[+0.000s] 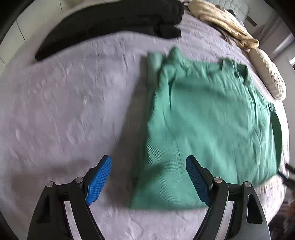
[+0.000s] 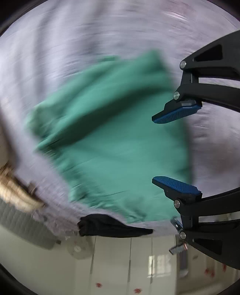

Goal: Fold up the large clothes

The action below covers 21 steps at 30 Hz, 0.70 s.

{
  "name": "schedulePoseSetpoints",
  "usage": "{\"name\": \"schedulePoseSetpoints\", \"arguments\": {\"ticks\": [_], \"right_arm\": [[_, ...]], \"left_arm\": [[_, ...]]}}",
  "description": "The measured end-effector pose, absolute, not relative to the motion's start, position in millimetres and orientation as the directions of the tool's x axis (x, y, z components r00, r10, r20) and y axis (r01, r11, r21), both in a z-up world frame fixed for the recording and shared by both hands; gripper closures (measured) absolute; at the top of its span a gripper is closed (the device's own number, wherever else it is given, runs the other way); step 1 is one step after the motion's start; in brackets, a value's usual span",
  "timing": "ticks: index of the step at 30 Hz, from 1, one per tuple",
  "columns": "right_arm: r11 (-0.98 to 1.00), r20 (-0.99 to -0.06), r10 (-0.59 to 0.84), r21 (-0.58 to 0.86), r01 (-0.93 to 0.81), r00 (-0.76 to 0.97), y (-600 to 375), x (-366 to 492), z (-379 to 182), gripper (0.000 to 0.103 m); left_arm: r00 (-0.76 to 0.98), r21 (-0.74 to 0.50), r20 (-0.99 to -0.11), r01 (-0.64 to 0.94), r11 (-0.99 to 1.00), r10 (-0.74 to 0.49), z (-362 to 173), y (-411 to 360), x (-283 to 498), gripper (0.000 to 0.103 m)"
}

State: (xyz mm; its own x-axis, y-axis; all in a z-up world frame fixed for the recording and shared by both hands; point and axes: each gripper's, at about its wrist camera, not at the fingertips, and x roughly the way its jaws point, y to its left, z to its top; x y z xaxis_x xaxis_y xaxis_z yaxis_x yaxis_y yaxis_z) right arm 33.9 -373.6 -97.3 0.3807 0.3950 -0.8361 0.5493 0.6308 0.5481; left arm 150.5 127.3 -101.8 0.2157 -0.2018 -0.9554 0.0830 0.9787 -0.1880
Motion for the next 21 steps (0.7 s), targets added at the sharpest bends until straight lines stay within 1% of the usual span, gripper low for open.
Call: {"name": "schedulePoseSetpoints", "arguments": {"ticks": [2,4,5,6,7,8,9,10,11,12,13,14,15,17,19,21], "right_arm": [[0.588,-0.849,0.377,0.528,0.613,0.369,-374.5,17.8,-111.4,0.040],[0.522,-0.848,0.351,0.529,0.669,0.397,-384.1,4.1,-119.5,0.040],[0.479,-0.845,0.322,0.535,0.696,0.428,-392.6,-1.3,-121.9,0.040],[0.451,-0.843,0.295,0.538,0.712,0.450,-399.3,-4.3,-122.2,0.040],[0.426,-0.839,0.273,0.544,0.723,0.471,-407.0,-3.9,-122.9,0.040],[0.387,-0.828,0.250,0.560,0.733,0.501,-416.3,-4.4,-124.6,0.040],[0.367,-0.818,0.248,0.576,0.731,0.519,-420.5,-5.3,-126.6,0.041],[0.360,-0.816,0.246,0.577,0.733,0.522,-424.8,-1.8,-127.3,0.074],[0.382,-0.834,0.240,0.552,0.741,0.497,-427.2,3.9,-124.6,0.099],[0.433,-0.852,0.225,0.522,0.735,0.472,-423.9,10.3,-117.1,0.099],[0.499,-0.869,0.204,0.488,0.716,0.450,-418.0,17.4,-108.8,0.099],[0.594,-0.892,0.169,0.431,0.679,0.419,-408.6,25.1,-98.2,0.099],[0.635,-0.904,0.150,0.399,0.661,0.401,-404.5,27.8,-95.0,0.099],[0.658,-0.922,0.135,0.357,0.663,0.362,-403.2,30.1,-102.7,0.099],[0.650,-0.939,0.150,0.329,0.685,0.309,-409.0,28.8,-127.5,0.099],[0.631,-0.937,0.174,0.343,0.696,0.304,-413.5,27.9,-142.2,0.098]], "left_arm": [[0.182,-0.222,-0.955,0.084,0.971,-0.234,-111.2,126.1,144.5,0.020],[0.162,-0.227,-0.958,0.083,0.970,-0.238,-121.8,124.8,142.5,0.021],[0.160,-0.231,-0.957,0.079,0.970,-0.241,-124.9,125.6,142.0,0.035],[0.144,-0.262,-0.952,0.067,0.963,-0.269,-128.9,128.5,141.7,0.055],[0.141,-0.266,-0.952,0.051,0.963,-0.271,-130.1,130.7,142.6,0.062],[0.147,-0.269,-0.951,0.041,0.962,-0.273,-129.4,133.6,142.9,0.085],[0.153,-0.289,-0.944,0.039,0.957,-0.292,-125.4,137.1,142.2,0.091],[0.161,-0.301,-0.939,0.040,0.953,-0.303,-120.4,139.2,140.2,0.092],[0.177,-0.313,-0.932,0.053,0.948,-0.317,-112.7,141.0,136.3,0.094],[0.190,-0.313,-0.928,0.069,0.947,-0.320,-105.9,141.8,132.8,0.095],[0.208,-0.304,-0.925,0.092,0.948,-0.317,-98.8,142.4,125.6,0.098],[0.211,-0.303,-0.924,0.103,0.947,-0.318,-97.0,143.1,121.1,0.099],[0.207,-0.296,-0.927,0.107,0.949,-0.312,-98.8,144.2,113.6,0.099],[0.187,-0.283,-0.937,0.093,0.955,-0.296,-113.5,146.3,106.3,0.099],[0.153,-0.290,-0.943,0.059,0.955,-0.296,-133.4,151.7,108.6,0.099],[0.145,-0.307,-0.940,0.040,0.951,-0.309,-144.2,153.1,107.5,0.098]]}}
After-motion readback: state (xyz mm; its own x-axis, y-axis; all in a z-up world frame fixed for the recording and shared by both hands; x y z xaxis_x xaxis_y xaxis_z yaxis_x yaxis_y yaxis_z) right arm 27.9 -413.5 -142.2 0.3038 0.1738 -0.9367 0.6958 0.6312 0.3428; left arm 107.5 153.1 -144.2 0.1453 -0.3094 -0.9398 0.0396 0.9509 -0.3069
